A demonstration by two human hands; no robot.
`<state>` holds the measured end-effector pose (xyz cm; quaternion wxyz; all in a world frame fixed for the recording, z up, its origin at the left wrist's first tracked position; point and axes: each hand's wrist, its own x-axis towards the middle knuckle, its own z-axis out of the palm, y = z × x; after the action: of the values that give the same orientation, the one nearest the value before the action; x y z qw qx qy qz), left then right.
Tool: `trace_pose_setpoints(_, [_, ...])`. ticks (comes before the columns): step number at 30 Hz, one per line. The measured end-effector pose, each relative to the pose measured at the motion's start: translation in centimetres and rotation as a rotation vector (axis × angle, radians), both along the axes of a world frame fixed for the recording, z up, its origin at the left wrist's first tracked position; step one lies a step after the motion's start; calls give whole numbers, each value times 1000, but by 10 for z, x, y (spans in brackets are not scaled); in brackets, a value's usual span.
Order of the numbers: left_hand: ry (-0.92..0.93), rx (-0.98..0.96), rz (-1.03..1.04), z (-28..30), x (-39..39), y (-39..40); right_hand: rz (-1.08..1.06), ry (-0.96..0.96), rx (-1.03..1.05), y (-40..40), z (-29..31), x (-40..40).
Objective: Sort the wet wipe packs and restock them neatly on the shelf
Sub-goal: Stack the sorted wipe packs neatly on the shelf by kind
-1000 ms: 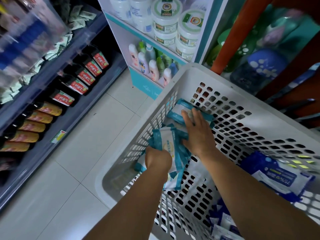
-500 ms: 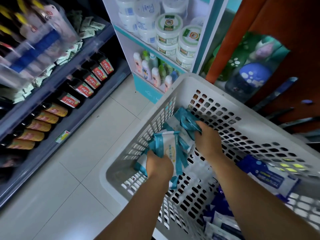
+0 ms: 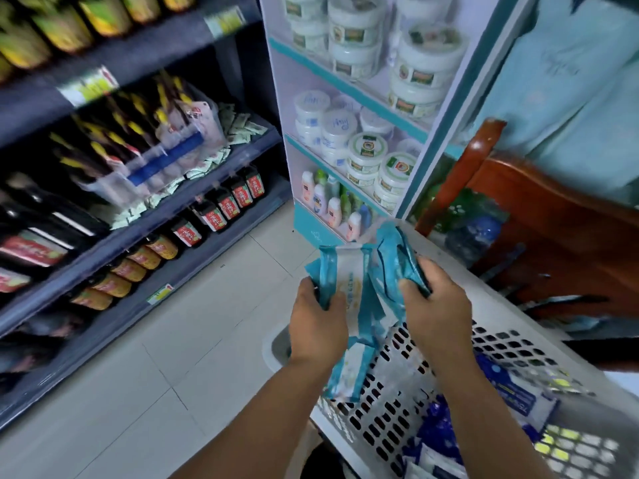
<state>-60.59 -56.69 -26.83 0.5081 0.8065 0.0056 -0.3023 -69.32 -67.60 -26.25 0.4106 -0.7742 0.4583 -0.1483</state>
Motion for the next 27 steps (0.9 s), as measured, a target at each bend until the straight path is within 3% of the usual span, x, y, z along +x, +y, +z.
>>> trace_pose_setpoints(12, [-153, -458, 222, 123, 113, 152, 276, -178, -204, 157, 123, 153])
trace_pose_setpoints(21, [-353, -536, 308, 192, 208, 323, 592, -378, -331, 332, 185, 267])
trace_pose_setpoints(27, [-425, -608, 390, 222, 254, 408, 709, -552, -290, 410, 221, 323])
